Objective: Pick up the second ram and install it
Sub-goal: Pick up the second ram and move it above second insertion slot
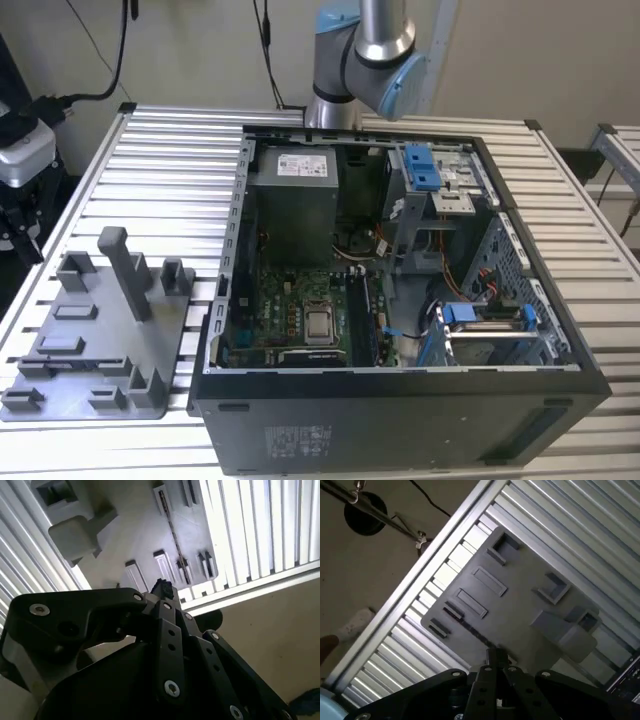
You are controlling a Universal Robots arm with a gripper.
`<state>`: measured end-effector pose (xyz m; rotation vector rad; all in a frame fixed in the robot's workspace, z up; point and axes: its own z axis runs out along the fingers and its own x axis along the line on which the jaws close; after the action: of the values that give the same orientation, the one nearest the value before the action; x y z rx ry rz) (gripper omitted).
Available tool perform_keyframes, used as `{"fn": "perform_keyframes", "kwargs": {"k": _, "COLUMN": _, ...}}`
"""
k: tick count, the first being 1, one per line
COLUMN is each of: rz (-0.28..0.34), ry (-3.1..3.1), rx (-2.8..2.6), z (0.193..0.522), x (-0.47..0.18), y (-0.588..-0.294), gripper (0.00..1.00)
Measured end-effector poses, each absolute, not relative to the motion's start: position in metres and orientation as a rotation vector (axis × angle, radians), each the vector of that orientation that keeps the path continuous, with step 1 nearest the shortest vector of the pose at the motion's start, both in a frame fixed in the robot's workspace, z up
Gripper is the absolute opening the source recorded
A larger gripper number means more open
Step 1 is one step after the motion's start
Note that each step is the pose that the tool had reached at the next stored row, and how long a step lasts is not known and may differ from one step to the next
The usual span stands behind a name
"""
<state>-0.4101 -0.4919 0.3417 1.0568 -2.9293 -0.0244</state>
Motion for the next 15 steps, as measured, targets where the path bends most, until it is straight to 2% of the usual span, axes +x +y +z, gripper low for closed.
{"fn": "perform_keyframes", "kwargs": {"k": 15, "rz": -0.018, "ry": -2.757, "rx": 1.445, "z": 0.339, "x": -0.4101, "y": -0.4919, "gripper": 0.11}}
